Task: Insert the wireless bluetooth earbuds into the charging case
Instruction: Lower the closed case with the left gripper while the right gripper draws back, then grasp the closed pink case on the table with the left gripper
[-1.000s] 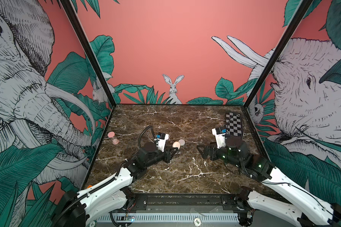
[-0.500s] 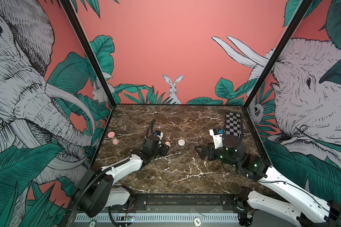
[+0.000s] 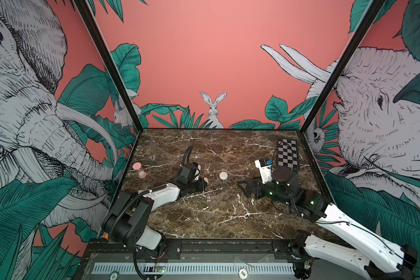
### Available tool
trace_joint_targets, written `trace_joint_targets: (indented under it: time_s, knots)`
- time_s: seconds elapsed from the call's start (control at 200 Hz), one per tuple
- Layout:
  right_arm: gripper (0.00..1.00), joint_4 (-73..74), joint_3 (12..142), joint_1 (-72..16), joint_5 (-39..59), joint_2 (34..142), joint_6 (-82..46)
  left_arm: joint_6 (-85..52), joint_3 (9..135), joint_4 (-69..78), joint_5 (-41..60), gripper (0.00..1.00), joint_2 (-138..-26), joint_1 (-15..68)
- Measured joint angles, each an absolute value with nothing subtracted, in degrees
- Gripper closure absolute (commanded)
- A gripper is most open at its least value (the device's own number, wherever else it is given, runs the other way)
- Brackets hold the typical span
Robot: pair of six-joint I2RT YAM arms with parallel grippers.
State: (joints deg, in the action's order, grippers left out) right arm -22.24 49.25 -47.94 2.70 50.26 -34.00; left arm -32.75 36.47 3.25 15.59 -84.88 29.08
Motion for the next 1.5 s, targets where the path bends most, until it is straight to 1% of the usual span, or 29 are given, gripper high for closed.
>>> trace_joint_targets:
  time_s: [0.325, 0.445, 0.56, 0.73, 0.77, 0.805, 0.895, 0.935, 1.175, 1.391, 1.401, 1.421, 1.431, 1.501]
  knots:
    - [0.02, -21.12, 49.25, -47.94, 4.84, 52.49, -34.06, -32.75, 37.28, -0.16, 15.59, 0.99, -86.28, 28.62]
    - [0.02, -20.69, 49.25, -47.94, 5.17, 52.64, -34.09, -32.73, 38.26, -1.17, 15.66, 0.90, -86.78, 28.45]
    - [0.02, -20.34, 49.25, -47.94, 5.28, 52.71, -34.15, -32.40, 38.68, -1.91, 15.97, 0.78, -87.11, 28.45]
    - [0.02, -19.92, 49.25, -47.94, 5.78, 52.88, -34.30, -31.90, 39.51, -3.33, 16.10, 0.73, -87.48, 28.45]
    - [0.02, -19.92, 49.25, -47.94, 6.00, 52.88, -34.30, -31.77, 39.62, -3.60, 16.10, 0.69, -87.53, 28.45]
    - [0.02, -19.92, 49.25, -47.94, 6.20, 52.88, -34.33, -31.62, 39.72, -3.81, 16.08, 0.62, -87.57, 28.45]
    - [0.02, -19.92, 49.25, -47.94, 6.52, 52.88, -34.35, -31.40, 40.10, -4.84, 16.08, 0.59, -87.85, 28.45]
    - [0.02, -19.90, 49.25, -47.94, 6.61, 52.88, -34.37, -31.35, 40.14, -5.13, 16.05, 0.54, -87.96, 28.45]
    - [0.02, -19.68, 49.25, -47.94, 7.22, 52.88, -34.50, -31.16, 40.38, -6.92, 15.59, 0.51, -87.99, 28.45]
    - [0.02, -19.03, 49.25, -47.94, 7.84, 52.86, -34.52, -30.41, 41.34, -9.34, 13.04, 0.48, -87.88, 28.45]
    - [0.02, -19.03, 49.25, -47.94, 7.86, 52.86, -34.52, -30.41, 41.36, -9.39, 12.95, 0.47, -87.83, 28.45]
    - [0.02, -19.00, 49.25, -47.94, 7.92, 52.86, -34.52, -30.35, 41.41, -9.67, 12.71, 0.40, -87.72, 28.45]
    - [0.02, -19.00, 49.25, -47.94, 7.94, 52.86, -34.52, -30.37, 41.43, -9.91, 12.53, 0.38, -87.66, 28.45]
    - [0.02, -19.00, 49.25, -47.94, 7.99, 52.80, -34.52, -30.20, 41.67, -10.81, 12.10, 0.36, -86.89, 28.45]
